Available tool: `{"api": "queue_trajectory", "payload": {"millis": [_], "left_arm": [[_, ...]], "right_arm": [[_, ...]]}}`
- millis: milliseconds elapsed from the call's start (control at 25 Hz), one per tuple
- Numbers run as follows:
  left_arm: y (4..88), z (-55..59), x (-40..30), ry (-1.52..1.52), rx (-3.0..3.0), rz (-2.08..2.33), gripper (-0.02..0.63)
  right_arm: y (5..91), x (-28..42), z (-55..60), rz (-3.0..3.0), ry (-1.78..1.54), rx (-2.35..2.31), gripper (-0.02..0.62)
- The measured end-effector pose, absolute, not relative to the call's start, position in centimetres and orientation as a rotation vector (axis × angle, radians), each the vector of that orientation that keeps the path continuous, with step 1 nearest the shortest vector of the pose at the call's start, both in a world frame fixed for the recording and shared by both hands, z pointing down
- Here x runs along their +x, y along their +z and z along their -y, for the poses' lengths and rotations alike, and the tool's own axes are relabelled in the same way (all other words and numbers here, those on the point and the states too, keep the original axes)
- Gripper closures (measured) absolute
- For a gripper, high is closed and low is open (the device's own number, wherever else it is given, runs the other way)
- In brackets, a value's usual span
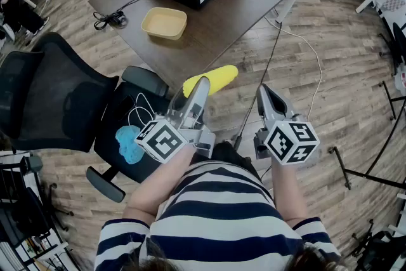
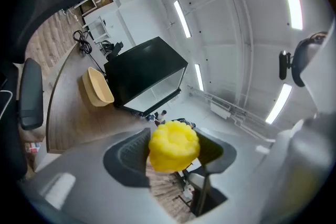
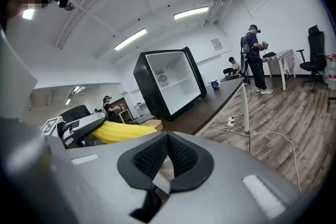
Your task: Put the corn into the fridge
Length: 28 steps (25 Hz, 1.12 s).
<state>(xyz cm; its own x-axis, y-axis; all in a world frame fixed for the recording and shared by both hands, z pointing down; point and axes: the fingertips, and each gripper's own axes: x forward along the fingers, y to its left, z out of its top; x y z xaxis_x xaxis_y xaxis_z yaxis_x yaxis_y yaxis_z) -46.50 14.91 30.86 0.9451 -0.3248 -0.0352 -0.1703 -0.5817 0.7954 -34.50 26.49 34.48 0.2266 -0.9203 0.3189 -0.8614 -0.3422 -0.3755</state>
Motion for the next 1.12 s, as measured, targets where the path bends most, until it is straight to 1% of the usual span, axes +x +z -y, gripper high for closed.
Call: {"api": "queue_trajectory", "payload": {"millis": [600,1120], "left_arm": [[30.3,-15.3,-44.5,-0.204,2.255,0.343,0.606],[29.9,-15.4,-40.9,-0.202,2.283,0.369,0.606]], "right_arm": [[34.9,-33.0,-27.0,-1.712,-0.773,-2.336,0.601],[35.7,-29.5,-27.8,-1.731,-0.795,-2.31,0.601]]}}
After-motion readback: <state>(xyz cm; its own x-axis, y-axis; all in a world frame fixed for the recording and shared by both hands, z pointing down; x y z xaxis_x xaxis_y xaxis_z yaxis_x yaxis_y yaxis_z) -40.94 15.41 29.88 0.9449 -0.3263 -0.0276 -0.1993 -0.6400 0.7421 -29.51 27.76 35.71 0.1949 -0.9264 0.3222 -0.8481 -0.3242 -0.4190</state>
